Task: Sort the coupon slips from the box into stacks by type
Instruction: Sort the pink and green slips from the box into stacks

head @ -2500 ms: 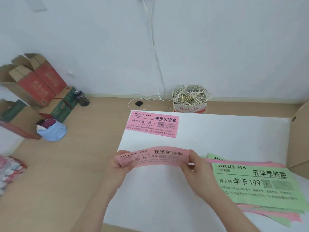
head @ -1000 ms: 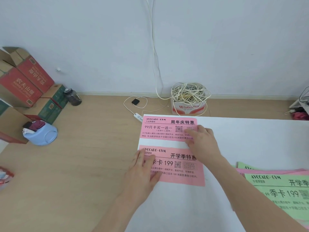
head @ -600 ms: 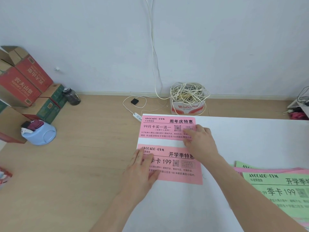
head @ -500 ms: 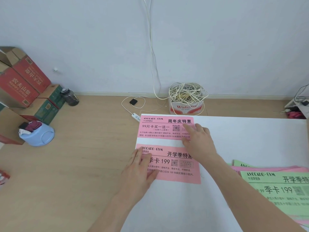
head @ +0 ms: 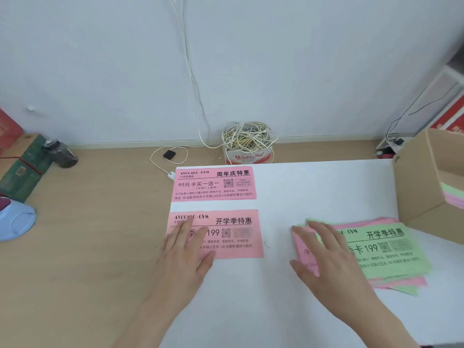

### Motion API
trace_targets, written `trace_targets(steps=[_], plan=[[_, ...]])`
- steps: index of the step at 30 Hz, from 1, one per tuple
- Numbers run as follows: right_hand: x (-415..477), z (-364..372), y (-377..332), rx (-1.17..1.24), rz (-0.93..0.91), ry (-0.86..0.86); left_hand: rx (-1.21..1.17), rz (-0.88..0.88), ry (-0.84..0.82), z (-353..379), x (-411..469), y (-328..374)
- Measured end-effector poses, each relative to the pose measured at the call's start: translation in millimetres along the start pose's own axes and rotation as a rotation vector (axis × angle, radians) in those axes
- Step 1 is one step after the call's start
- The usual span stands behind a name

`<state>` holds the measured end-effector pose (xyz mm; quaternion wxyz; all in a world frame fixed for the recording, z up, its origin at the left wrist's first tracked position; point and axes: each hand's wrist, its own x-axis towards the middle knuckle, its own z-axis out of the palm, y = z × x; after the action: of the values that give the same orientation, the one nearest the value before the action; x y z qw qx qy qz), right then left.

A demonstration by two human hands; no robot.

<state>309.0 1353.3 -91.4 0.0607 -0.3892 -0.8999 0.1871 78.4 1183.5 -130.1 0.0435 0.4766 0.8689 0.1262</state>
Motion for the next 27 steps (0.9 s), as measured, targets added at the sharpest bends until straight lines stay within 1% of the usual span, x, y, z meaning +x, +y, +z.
trace_targets(steps=[3,7,9,10,12,13,15,17,22,25,27], plan=[[-10,-26,45,-0.051,0.143,-0.036,-0.118,0.131,0.029,-4,5,48],[-23,-52,99,-0.011,0.31,-0.068,-0.133,0.443,-0.08,7,2,134],[-29,-59,125,0.019,0.345,-0.085,-0.13,0.508,-0.156,18,5,175],[-30,-60,136,0.026,0.354,-0.106,-0.133,0.511,-0.181,24,7,194],[-31,-61,156,0.038,0.356,-0.15,-0.119,0.486,-0.181,40,14,226],[-31,-60,164,0.047,0.358,-0.166,-0.087,0.451,-0.191,46,18,239],[-29,-60,175,0.092,0.375,-0.174,-0.033,0.305,-0.302,51,24,252],[-27,-60,183,0.137,0.376,-0.132,0.051,0.249,-0.333,54,24,255],[-19,-57,199,0.174,0.364,0.051,0.085,0.249,-0.356,52,17,251],[-17,-56,205,0.199,0.324,0.085,0.082,0.219,-0.355,52,18,250],[-17,-57,209,0.204,0.301,0.08,0.121,0.273,-0.316,51,18,253]])
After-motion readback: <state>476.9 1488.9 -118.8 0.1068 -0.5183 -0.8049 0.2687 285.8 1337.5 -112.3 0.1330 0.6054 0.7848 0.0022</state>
